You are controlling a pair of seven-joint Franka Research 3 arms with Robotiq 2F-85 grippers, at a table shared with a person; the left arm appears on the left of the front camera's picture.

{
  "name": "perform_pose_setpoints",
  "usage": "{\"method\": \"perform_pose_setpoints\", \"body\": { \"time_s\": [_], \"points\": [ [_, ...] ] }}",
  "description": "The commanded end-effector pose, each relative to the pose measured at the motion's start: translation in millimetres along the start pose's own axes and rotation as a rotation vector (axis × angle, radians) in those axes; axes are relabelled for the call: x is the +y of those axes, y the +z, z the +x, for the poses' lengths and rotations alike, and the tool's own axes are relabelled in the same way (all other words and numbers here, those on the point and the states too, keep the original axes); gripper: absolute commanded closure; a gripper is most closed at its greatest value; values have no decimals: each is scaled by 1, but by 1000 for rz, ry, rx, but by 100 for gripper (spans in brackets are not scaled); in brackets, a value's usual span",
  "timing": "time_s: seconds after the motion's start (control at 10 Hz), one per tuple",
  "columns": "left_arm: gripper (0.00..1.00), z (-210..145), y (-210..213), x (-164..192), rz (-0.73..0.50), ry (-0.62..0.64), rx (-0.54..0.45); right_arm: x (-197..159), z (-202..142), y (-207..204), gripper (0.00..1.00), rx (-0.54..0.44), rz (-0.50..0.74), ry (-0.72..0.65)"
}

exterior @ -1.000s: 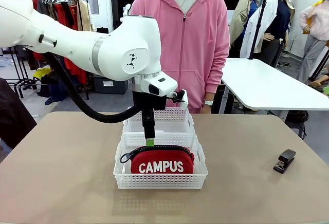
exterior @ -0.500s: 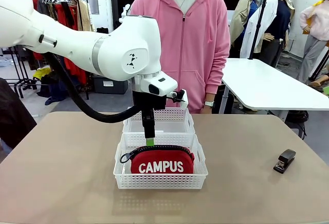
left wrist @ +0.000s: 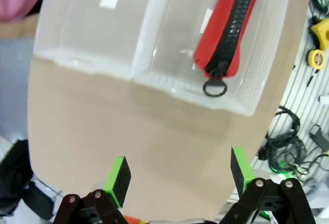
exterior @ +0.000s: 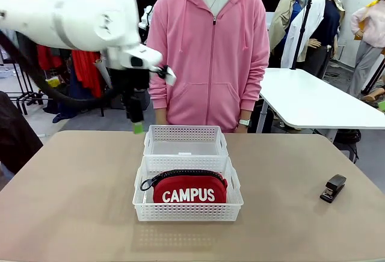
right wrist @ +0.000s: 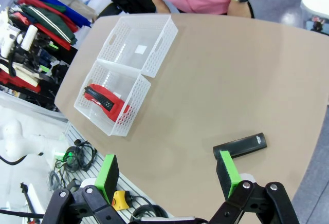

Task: Distribute items into two baskets.
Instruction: Pick up the Stapler that the person points to.

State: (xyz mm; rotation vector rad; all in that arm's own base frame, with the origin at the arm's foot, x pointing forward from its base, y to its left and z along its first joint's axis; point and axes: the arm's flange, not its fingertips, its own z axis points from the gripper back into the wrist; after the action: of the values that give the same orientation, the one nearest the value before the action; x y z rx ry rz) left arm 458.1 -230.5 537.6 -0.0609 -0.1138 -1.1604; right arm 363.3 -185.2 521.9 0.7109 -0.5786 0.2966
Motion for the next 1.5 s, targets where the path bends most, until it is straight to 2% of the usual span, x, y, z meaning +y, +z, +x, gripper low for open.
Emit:
{"method": "perform_pose_setpoints", "body": {
  "time_s": [0.0,0.2,0.4,0.6,0.9,1.4],
  "points": [
    [0,-42,14,14,-87,101,-117,1,0,0,0,-4,0,6],
    [0,-94,40,26,-106,217,-207,1,0,0,0,-4,0,6],
    [0,-156,56,23,-74,347,-261,1,0,0,0,-4,0,6],
    [0,-210,59,15,-63,458,-352,1,0,0,0,-4,0,6],
    [0,-274,49,10,-73,585,-508,1,0,0,0,-4,0,6],
    [0,-308,33,34,-129,701,-680,1,0,0,0,-4,0,6]
  ]
}}
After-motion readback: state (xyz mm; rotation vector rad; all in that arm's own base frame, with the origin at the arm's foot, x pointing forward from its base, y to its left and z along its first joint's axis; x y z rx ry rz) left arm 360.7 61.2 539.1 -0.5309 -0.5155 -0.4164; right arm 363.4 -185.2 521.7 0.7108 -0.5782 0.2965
